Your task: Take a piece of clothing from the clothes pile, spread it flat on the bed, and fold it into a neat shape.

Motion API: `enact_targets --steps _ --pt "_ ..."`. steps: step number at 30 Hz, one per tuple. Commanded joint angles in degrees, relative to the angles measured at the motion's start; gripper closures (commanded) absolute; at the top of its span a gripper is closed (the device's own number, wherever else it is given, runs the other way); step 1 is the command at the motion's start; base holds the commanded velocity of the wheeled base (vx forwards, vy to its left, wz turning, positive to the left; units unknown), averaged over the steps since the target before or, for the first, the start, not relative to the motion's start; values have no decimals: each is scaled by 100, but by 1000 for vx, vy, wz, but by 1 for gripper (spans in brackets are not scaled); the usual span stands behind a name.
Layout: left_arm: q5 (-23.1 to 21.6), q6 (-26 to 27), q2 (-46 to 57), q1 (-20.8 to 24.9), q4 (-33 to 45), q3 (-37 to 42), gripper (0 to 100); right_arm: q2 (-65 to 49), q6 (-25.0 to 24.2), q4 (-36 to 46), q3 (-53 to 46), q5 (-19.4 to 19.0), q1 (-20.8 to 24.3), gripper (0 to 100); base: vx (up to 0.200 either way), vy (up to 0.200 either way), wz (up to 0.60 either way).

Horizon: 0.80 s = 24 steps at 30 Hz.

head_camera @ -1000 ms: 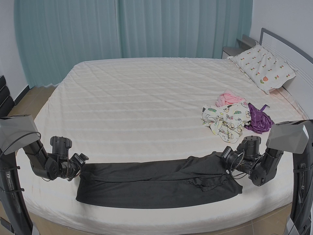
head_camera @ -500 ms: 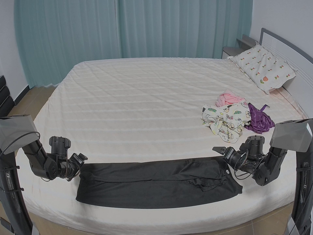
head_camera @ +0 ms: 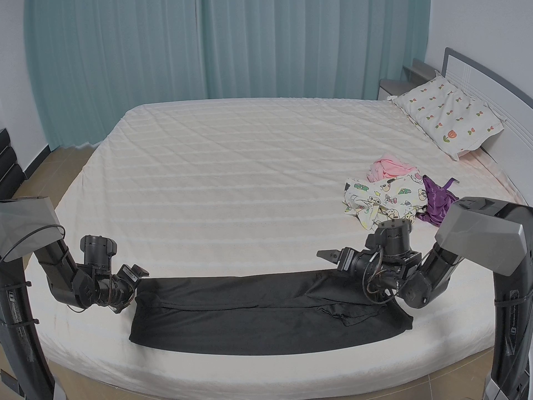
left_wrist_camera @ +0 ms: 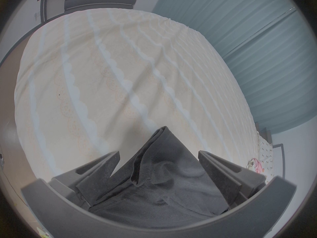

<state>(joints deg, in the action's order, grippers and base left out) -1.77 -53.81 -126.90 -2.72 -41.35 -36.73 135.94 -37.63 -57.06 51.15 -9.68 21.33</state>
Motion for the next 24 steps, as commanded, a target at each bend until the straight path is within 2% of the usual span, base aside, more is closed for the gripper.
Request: enact_targets --steps 1,5,9,19,24 --pt "-17 -7 17 -9 -5 61 0 478 300 117 308 168 372 0 0 0 0" --pt "-17 -7 17 -9 -5 70 0 478 336 125 316 194 380 0 0 0 0" --pt "-17 2 8 -1 -5 70 0 486 634 319 360 221 319 0 0 0 0" --pt "-8 11 -10 -1 -5 70 0 522 801 574 607 282 328 0 0 0 0" --pt "-8 20 -10 -1 -5 70 0 671 1144 582 853 572 310 0 0 0 0"
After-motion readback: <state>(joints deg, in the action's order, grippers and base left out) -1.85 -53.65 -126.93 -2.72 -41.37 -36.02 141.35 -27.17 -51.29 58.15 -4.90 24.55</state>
